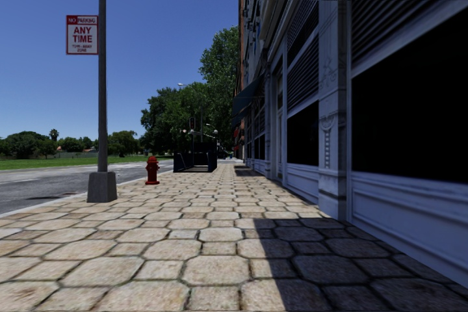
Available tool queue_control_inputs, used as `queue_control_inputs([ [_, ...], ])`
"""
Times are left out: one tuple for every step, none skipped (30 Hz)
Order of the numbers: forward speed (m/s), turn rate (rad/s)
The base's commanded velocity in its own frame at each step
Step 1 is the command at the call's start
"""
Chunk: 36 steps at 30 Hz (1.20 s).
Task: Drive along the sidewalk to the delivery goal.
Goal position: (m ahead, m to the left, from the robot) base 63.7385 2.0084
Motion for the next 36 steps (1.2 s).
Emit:
queue_control_inputs([
  [2.00,0.00],
  [2.00,0.00],
  [2.00,0.00],
  [2.00,0.00],
  [2.00,0.00],
  [2.00,0.00],
  [2.00,0.00],
  [2.00,0.00],
  [2.00,0.00],
  [2.00,0.00],
  [2.00,0.00],
  [2.00,0.00],
  [2.00,0.00],
  [2.00,0.00],
  [2.00,0.00],
  [2.00,0.00],
  [2.00,0.00],
  [2.00,0.00],
  [2.00,0.00],
  [2.00,0.00],
  [2.00,0.00],
  [2.00,0.00],
  [2.00,0.00],
  [2.00,0.00],
  [2.00,0.00],
  [2.00,0.00],
  [2.00,0.00],
  [2.00,0.00],
  [2.00,0.00],
  [2.00,0.00],
  [2.00,0.00],
  [2.00,0.00],
  [2.00,0.00],
  [2.00,0.00],
  [2.00,0.00],
  [2.00,0.00],
])
